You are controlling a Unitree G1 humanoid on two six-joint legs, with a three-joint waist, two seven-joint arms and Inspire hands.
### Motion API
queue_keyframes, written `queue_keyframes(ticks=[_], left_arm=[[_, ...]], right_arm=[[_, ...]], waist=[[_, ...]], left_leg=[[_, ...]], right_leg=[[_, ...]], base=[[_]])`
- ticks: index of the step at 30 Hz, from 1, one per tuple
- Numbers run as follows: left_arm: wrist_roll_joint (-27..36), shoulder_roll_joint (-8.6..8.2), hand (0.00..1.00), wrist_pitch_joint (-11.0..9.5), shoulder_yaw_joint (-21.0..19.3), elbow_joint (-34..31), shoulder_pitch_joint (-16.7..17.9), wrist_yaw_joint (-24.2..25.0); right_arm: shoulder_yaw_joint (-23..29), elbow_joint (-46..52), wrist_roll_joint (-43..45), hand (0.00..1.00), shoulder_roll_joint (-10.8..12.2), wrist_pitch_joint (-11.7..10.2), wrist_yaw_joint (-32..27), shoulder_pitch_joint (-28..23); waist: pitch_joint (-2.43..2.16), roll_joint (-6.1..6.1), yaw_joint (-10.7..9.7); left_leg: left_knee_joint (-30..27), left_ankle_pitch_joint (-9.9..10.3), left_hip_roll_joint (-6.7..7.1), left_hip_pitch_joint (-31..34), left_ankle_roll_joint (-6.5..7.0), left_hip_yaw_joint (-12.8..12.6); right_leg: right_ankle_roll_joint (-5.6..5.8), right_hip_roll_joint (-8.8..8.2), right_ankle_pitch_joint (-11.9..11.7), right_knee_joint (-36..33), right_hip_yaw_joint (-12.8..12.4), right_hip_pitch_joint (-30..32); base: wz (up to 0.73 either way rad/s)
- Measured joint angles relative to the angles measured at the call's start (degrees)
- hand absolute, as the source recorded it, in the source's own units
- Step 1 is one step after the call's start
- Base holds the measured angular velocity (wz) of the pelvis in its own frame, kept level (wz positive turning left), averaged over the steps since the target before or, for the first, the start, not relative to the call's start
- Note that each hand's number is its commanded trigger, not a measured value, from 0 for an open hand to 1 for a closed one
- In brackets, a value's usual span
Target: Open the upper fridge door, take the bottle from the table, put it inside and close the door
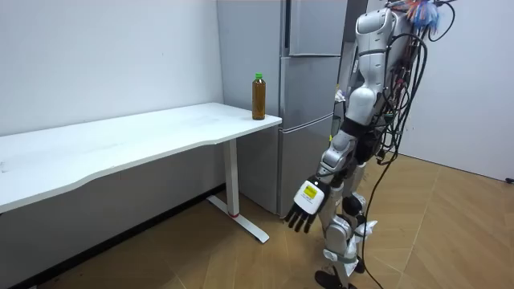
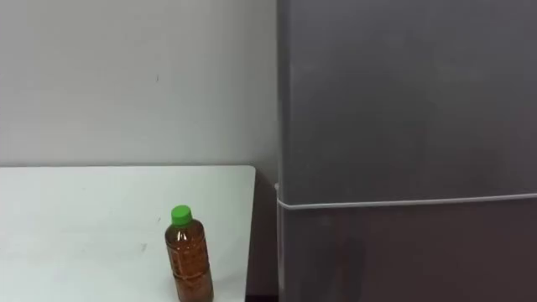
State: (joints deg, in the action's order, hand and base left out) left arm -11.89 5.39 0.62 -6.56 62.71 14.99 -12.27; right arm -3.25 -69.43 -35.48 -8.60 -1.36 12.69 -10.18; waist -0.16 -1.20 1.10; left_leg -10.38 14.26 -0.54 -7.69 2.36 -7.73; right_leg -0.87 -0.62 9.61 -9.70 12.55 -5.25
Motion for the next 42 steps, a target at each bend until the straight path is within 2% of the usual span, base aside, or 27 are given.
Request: queue_keyframes(ticks=[4, 8, 17, 22, 24, 27, 29, 30, 33, 36, 38, 40, 42], left_arm=[[-0.05, 0.01, 0.00, -1.02, -0.01, -0.86, 0.32, -2.82], [0.00, -0.01, 0.00, -1.04, 0.08, -0.87, 0.07, -3.58], [7.66, 0.00, 0.00, -0.76, 0.05, 1.49, 0.63, -3.33], [10.31, 0.01, 0.00, -0.04, -0.09, 3.02, 2.57, -3.26], [11.05, 0.00, 0.00, 0.28, -0.80, 3.41, 2.53, -3.24], [15.97, 0.12, 0.00, 0.32, -3.69, 2.99, 2.66, -3.35], [19.42, 0.13, 0.00, 0.34, -6.18, 1.63, 2.66, -3.39], [21.49, 0.17, 0.00, 0.41, -8.59, -0.57, 2.62, -3.42], [26.57, 1.20, 0.00, 0.03, -11.07, -7.37, 2.33, -4.19], [30.21, 2.51, 0.00, -2.08, -11.84, -14.46, 2.29, -5.52], [31.71, 2.65, 0.00, -2.58, -13.32, -19.02, 1.81, -6.21], [34.60, 3.15, 0.00, -4.72, -13.75, -23.04, 0.33, -7.57], [36.48, 3.16, 0.00, -5.76, -14.06, -27.25, 0.23, -8.61]], right_arm=[[0.02, 0.03, 0.03, 0.00, 0.23, 0.01, 0.08, -0.39], [0.11, 0.06, 0.03, 0.00, 0.22, 0.01, 0.06, -0.42], [0.14, -2.17, -1.46, 0.00, 0.28, 0.23, -0.01, 0.09], [0.37, -2.42, -2.38, 0.00, 0.36, 0.77, 0.01, 0.04], [0.82, -2.38, -1.88, 0.00, 0.30, 0.85, 0.06, -0.03], [1.85, -2.23, -0.39, 0.00, -0.07, 1.08, 0.11, 0.17], [3.23, -2.13, 0.84, 0.00, -0.16, 1.08, 0.07, 0.25], [4.67, -2.19, 1.84, 0.00, -0.18, 1.08, 0.11, 0.31], [7.01, -1.87, 4.71, 0.00, -0.80, 1.04, -0.04, 0.07], [9.28, -1.63, 6.93, 0.00, -0.96, 0.94, 0.09, -0.07], [10.12, -1.62, 7.73, 0.00, -1.01, 0.61, 0.01, -0.09], [11.40, -1.62, 9.10, 0.00, -1.00, -0.19, -0.01, -0.04], [11.51, -1.46, 9.29, 0.00, -0.94, -0.63, -0.01, -0.08]], waist=[[0.06, 0.92, -0.71], [0.10, 1.29, -0.98], [0.08, 0.82, -0.66], [0.11, 0.66, -0.72], [0.09, 0.55, -0.55], [0.07, 0.00, -0.47], [0.06, -0.56, -0.42], [0.09, -1.08, -0.28], [0.15, -2.11, 0.08], [0.10, -2.41, 0.30], [0.00, -2.65, 0.49], [0.05, -2.84, 0.71], [0.04, -2.95, 0.76]], left_leg=[[0.11, 0.00, 0.04, 0.02, 0.00, 0.00], [0.32, 0.02, 0.05, 0.19, 0.02, 0.02], [1.00, 0.02, -0.01, -1.23, 0.01, 0.15], [1.16, 0.04, -0.03, -1.80, 0.00, 0.21], [1.12, 0.04, -0.03, -1.79, 0.00, 0.25], [1.01, 0.04, -0.03, -1.77, 0.00, 0.28], [0.93, 0.04, -0.01, -1.80, 0.00, 0.28], [0.80, 0.03, -0.02, -1.79, 0.00, 0.28], [0.78, 0.02, 0.03, -1.78, 0.01, 0.32], [0.78, 0.00, 0.04, -1.81, -0.01, 0.42], [0.65, 0.01, 0.09, -1.79, -0.01, 0.42], [0.78, 0.00, 0.13, -1.79, 0.00, 0.50], [0.90, 0.01, 0.14, -1.79, 0.00, 0.43]], right_leg=[[0.00, 0.06, 0.00, 0.03, -0.23, 0.17], [0.02, 0.04, -0.02, 0.08, -0.13, 0.18], [0.15, 0.30, -0.18, 1.08, -0.05, -1.63], [0.11, 0.54, -0.08, 1.11, -0.13, -2.04], [0.10, 0.35, -0.06, 1.12, -0.28, -2.01], [0.10, 0.35, -0.05, 1.05, -0.35, -2.01], [0.10, 0.33, -0.05, 1.07, -0.36, -2.02], [0.09, 0.32, -0.04, 1.06, -0.36, -2.03], [0.10, 0.27, -0.01, 0.96, -0.34, -1.98], [0.07, 0.23, 0.27, 0.47, -0.36, -1.79], [0.01, 0.06, 0.50, -0.23, -0.24, -1.44], [0.02, -0.04, 0.52, -0.32, 0.00, -1.41], [0.02, -0.04, 0.60, -0.44, -0.12, -1.17]], base=[[-0.02], [0.00], [0.00], [0.00], [0.00], [0.00], [0.00], [0.00], [0.00], [0.00], [-0.02], [0.00], [-0.05]])
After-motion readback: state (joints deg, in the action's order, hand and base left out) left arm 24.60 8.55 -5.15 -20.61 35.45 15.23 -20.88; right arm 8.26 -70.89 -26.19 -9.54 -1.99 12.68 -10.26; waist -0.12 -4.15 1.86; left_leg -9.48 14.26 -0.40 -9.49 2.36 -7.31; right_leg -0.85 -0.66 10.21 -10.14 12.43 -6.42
